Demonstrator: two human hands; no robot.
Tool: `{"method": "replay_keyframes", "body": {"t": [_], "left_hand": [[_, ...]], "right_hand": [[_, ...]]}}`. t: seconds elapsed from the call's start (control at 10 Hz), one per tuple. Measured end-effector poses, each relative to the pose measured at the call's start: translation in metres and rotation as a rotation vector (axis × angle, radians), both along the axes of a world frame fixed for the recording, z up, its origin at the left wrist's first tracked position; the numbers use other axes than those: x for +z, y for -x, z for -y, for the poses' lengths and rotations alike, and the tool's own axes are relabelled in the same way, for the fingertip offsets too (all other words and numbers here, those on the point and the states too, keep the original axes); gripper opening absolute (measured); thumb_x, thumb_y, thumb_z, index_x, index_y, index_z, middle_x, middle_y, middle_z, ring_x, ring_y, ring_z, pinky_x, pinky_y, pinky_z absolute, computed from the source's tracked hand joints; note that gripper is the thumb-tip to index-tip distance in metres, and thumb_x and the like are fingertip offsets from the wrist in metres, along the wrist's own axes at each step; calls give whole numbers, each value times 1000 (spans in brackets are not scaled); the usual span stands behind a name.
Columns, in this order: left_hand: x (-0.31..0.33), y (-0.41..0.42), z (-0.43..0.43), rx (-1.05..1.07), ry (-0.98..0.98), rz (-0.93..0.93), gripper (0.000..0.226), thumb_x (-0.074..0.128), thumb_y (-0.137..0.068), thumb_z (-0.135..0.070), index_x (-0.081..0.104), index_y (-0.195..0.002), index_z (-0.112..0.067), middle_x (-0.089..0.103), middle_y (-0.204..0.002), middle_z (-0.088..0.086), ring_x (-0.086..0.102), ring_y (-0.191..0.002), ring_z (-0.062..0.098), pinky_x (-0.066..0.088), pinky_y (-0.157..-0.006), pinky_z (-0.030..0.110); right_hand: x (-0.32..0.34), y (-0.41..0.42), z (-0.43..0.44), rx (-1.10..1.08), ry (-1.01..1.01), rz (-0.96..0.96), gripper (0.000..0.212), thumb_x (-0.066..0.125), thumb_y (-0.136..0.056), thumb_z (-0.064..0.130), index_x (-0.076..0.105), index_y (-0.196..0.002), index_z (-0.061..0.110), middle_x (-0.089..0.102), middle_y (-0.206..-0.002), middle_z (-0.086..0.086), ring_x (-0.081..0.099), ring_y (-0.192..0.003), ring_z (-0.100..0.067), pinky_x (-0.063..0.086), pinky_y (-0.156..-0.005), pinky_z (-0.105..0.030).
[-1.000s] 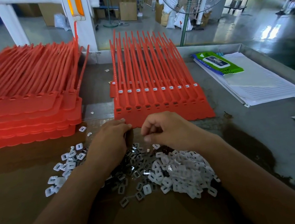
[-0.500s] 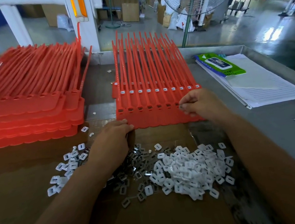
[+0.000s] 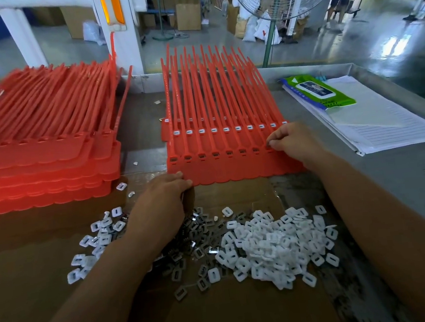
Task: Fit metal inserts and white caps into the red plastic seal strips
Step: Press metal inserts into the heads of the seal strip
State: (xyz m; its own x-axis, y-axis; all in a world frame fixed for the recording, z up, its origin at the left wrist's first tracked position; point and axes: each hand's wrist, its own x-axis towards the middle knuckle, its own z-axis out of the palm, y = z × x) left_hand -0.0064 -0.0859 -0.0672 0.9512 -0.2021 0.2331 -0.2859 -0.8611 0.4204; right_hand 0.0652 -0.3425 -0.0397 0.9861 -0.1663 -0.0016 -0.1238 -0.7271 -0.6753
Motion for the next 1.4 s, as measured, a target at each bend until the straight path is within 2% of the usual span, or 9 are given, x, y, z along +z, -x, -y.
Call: {"method": "replay_keyframes", "body": {"t": [0.2,0.3,0.4,0.5,0.6,0.7,0.8,1.1,1.4], "left_hand": [[-2,-2,0,3,-2,8,40,45,-87,0,57,-121,-19,47,-136,1,39,-126,17,28,-103,28],[-2,-2,0,-1,1,15,40,46,-87,0,58,-120,-19,47,-136,1,40,-126,17,29,-103,29],[-3,-2,0,-2,5,23,39,46,-86,0,59,-118,-18,49,-134,2,41,-125,18,29,-103,29],[-2,-2,1,-4,6,28,38,47,-86,0,59,-118,-18,49,-134,3,42,-124,18,30,-103,30],[-2,-2,0,-8,2,18,39,46,-87,0,58,-119,-18,48,-135,2,41,-125,18,30,-103,30],[-1,-1,0,-5,-2,15,40,45,-87,-1,57,-120,-19,47,-136,1,40,-125,17,29,-103,29],[0,-1,1,-4,-3,18,39,45,-87,-1,57,-120,-19,47,-136,1,40,-126,17,28,-103,28],[1,0,0,-2,-5,7,40,45,-87,-1,56,-121,-19,46,-136,1,40,-126,17,28,-103,29],[-1,-1,0,-11,26,10,40,46,-85,2,59,-119,-16,48,-135,4,41,-125,19,28,-104,29]], "right_hand": [[-3,-2,2,4,55,-29,19,58,-88,14,62,-72,25,54,-88,8,48,-86,-8,36,-78,-28],[-4,-3,3,12,88,-10,11,59,-87,12,67,-82,18,53,-81,10,46,-74,-1,37,-77,-27],[-4,-3,2,13,105,-2,17,60,-86,11,64,-74,22,52,-78,12,44,-72,0,38,-79,-27],[-4,-3,0,-13,90,13,28,60,-84,9,57,-65,29,54,-79,10,47,-79,-4,39,-79,-29],[-5,-2,-2,-48,47,37,30,63,-80,6,55,-63,29,60,-97,-2,52,-100,-18,44,-88,-36],[-4,-2,-4,-75,47,54,31,64,-78,5,55,-61,30,62,-107,-7,53,-108,-23,44,-93,-40],[-5,-3,-4,-87,92,73,30,62,-79,8,55,-60,30,60,-93,0,54,-101,-19,44,-88,-35],[-7,-3,-2,-30,150,52,23,60,-86,16,53,-70,30,50,-92,8,45,-90,-9,38,-78,-28],[-8,-1,5,2,26,65,23,56,-86,9,60,-75,28,56,-91,7,50,-88,-9,40,-78,-26]]}}
